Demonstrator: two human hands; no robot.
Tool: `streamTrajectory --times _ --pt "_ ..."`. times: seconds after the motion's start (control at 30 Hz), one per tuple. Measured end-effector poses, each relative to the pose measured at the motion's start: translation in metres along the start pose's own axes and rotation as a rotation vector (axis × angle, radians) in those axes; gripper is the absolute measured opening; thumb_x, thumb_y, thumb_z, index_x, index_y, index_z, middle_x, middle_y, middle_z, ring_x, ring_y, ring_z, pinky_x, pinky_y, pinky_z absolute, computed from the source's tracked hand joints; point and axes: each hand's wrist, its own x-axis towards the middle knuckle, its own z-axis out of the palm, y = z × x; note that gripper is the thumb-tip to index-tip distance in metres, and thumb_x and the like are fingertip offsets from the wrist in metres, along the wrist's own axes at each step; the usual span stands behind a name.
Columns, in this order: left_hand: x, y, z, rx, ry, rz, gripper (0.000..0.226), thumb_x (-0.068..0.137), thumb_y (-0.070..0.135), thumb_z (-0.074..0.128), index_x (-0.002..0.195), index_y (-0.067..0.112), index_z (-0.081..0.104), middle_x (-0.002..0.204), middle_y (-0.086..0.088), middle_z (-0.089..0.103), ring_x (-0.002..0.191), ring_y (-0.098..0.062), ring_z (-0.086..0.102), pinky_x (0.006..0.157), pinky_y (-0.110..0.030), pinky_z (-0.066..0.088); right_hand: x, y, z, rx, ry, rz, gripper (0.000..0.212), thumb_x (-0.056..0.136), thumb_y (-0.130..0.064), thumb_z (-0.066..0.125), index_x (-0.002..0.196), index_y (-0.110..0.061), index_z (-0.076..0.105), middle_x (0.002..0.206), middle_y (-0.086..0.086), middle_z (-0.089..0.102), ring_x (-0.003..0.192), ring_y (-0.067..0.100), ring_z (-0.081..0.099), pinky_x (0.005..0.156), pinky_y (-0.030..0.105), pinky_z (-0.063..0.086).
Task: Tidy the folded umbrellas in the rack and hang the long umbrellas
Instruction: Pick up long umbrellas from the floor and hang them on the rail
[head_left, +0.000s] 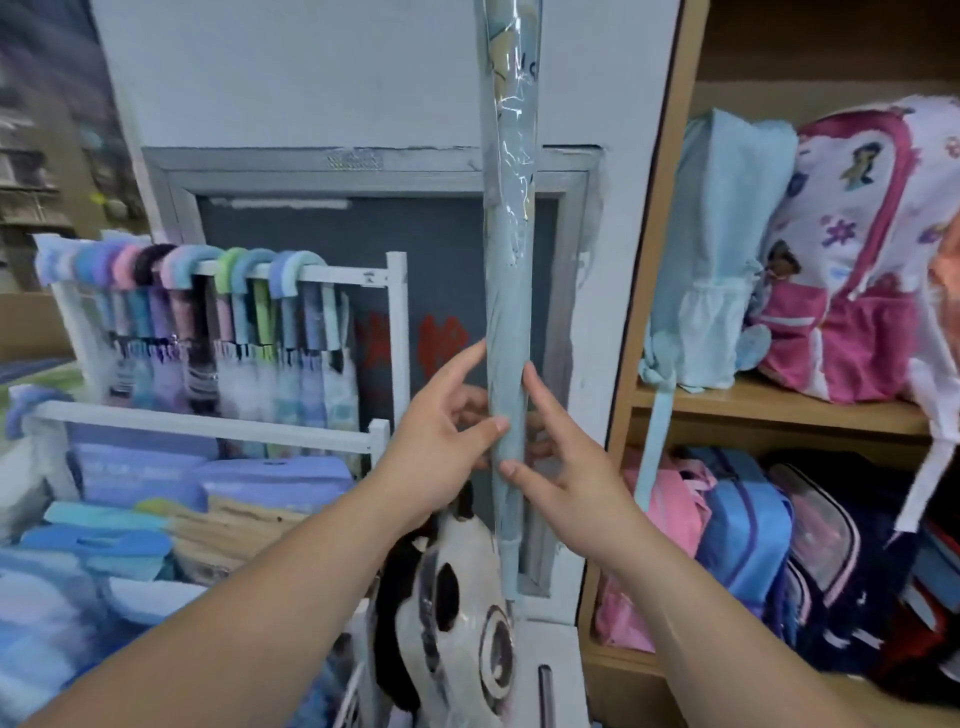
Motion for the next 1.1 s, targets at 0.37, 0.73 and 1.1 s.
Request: streamTrajectory --times 0.37,0.73,1.1 --pt "0.063 -0.003 -0.142 -0.024 -0.039 0.074 0.072 0.096 -0.002 0.062 0.125 0.062 0.048 0.092 -0.001 0.071 0.086 -0.020 0.071 0.062 -0.036 0.062 0.085 -0.049 0.105 -0.061 0.079 0.048 0.093 0.093 -0.012 0.067 0.148 -0.062 0.011 0.100 -0.020 0.060 0.088 0.008 0.065 0.081 0.021 0.055" --pt "0.142 0.050 -0.185 0.170 -0.039 0.187 0.085 0.098 0.006 0.061 0.149 0.062 0.022 0.108 0.001 0.070 0.095 -0.038 0.070 0.073 -0.053 0.063 0.193 -0.068 0.091 -0.049 0.134 -0.064 0.094 0.094 -0.005 0.063 0.148 -0.062 0.013 0.102 0.000 0.057 0.080 0.024 0.065 0.076 0.043 0.060" --pt "0.199 0.092 -0.198 0.203 0.030 0.182 0.086 0.101 0.005 0.057 0.150 0.064 0.017 0.113 -0.006 0.068 0.092 -0.018 0.075 0.066 -0.041 0.064 0.281 -0.082 0.064 -0.108 0.151 -0.194 0.093 0.093 -0.006 0.063 0.149 -0.061 0.012 0.104 -0.002 0.061 0.079 0.025 0.066 0.072 0.041 0.062"
